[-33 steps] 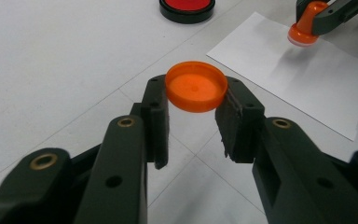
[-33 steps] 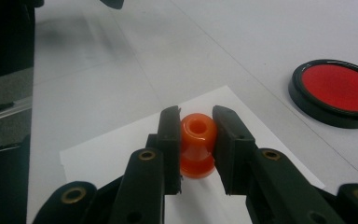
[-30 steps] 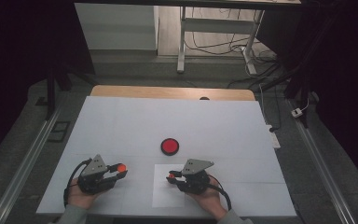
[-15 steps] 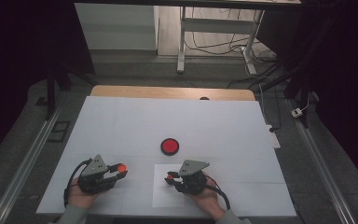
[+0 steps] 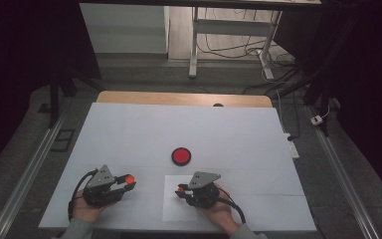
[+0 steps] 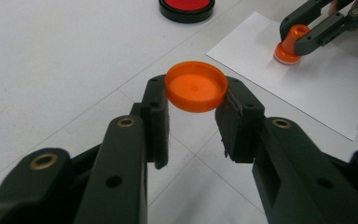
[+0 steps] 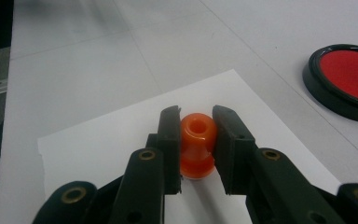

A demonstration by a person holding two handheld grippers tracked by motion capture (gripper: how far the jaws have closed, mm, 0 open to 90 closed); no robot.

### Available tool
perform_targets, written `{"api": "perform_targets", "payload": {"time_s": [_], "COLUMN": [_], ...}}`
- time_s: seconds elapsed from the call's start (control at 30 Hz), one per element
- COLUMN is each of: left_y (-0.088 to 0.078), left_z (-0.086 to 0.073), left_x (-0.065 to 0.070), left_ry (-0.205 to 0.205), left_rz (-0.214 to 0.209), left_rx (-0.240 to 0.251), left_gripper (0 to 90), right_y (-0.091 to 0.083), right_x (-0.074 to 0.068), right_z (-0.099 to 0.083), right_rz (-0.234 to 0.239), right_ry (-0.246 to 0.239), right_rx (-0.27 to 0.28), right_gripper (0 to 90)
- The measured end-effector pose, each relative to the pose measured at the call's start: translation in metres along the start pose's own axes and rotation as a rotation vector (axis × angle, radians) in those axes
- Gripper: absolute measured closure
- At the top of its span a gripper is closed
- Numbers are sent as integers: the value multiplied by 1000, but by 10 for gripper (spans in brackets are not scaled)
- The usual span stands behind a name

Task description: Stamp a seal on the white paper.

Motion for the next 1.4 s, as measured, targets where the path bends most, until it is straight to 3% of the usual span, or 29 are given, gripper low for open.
{"api": "perform_targets", "payload": {"time_s": [1.4], "left_y": [-1], "left_z": [0], "left_x": [-1], "left_ry": [-2], "left_rz": [5], "left_rx": [3], "left_gripper": [653], "right_y": [0], "right_x": [-1], "right_z": [-4], "right_rz": [-4], "right_ry": [3], "right_rx": [17], "right_gripper": [734]}}
Point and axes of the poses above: each handheld gripper's, and its own axes: y roughly forward along the jaws, z roughly out of its top, x roughly to its right, the point moved 7 cm from there along y, roughly forward along the jaws, and after that the axes turned 7 degrees about -y, right-handed, at the moved point
